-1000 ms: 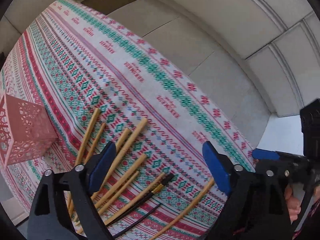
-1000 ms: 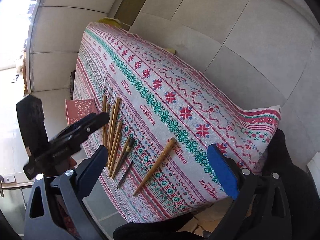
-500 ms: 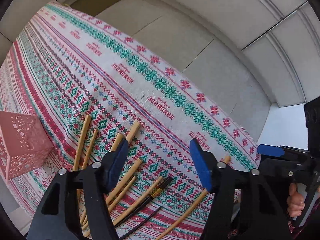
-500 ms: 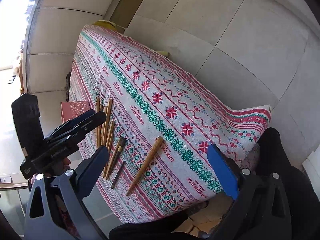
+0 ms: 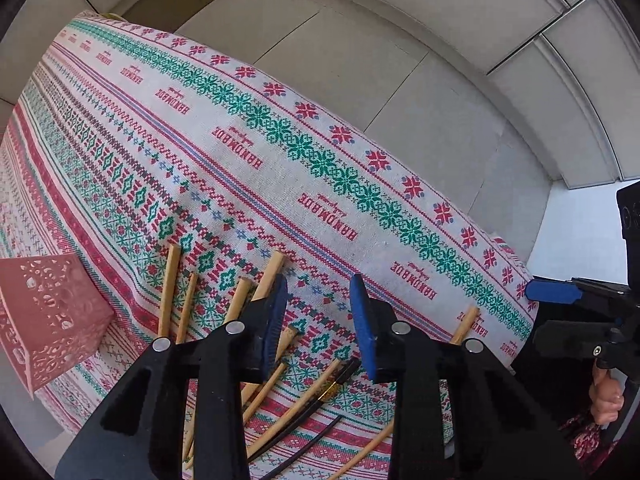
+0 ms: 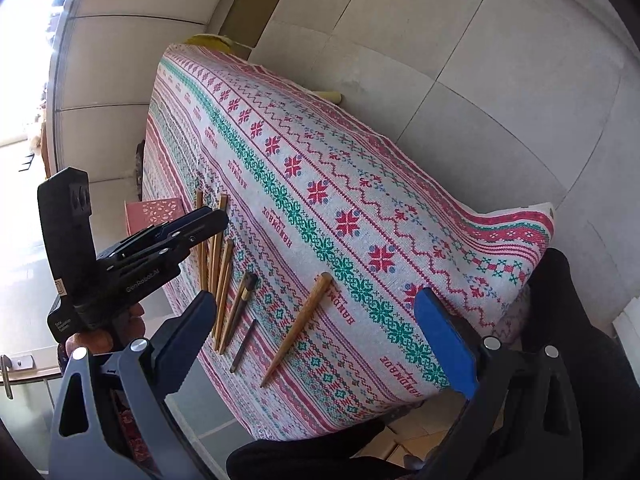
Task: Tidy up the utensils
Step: 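Lower the left gripper over the chopsticks and close on one chopstick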
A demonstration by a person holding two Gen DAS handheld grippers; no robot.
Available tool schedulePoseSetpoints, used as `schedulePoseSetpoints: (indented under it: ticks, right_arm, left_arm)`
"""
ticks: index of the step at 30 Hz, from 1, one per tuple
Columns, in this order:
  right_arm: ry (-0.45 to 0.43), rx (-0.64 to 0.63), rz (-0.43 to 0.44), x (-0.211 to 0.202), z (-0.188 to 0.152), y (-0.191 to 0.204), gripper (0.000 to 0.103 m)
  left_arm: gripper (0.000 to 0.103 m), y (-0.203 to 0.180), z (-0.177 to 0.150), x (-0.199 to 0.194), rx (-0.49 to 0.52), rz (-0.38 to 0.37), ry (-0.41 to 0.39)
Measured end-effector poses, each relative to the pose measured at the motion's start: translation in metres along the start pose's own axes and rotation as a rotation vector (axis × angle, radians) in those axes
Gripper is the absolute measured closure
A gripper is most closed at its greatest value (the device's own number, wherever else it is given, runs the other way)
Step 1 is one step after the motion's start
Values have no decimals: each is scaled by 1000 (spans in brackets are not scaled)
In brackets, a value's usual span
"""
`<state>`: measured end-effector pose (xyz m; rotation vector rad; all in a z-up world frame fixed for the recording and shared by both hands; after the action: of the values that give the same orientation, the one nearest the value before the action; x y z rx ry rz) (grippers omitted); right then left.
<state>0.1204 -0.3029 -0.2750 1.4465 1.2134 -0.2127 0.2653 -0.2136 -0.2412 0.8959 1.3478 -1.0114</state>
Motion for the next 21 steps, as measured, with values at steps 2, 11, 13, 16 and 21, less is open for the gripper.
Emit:
schedulePoseSetpoints:
  ticks: [2,11,13,16,21]
  right_arm:
    - [-4,-8,-11,1,-1,1,7]
    - [-33,-23,-66,4,0,-3,7]
    - [-43,-32,-80,4,-1,-4,7]
    - [-51,-40,-105,5,-5,-3,7]
    - [-77,-72,-151,5,-15,-1,7]
  left_arm:
    - [72,7,-10,3,2,13,14]
    - [67,11,-23,18,38,56,-12]
    - [77,6,-25,17,41,64,-43]
    - [87,-2,-32,13,24,95,-91]
    - [90,-16,-54,12,-31,190,-183]
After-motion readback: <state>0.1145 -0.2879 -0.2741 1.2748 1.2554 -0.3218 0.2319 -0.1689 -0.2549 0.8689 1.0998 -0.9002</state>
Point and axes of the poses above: each gripper's, at about its wrist camera, not at the fingertips, and x roughly the way its jaws point, y to its left, z to its top, the point moved 8 cm from there along x, roughly the way its jaws point, and after that the axes turned 13 degrees about x, right-handed, at the moved point
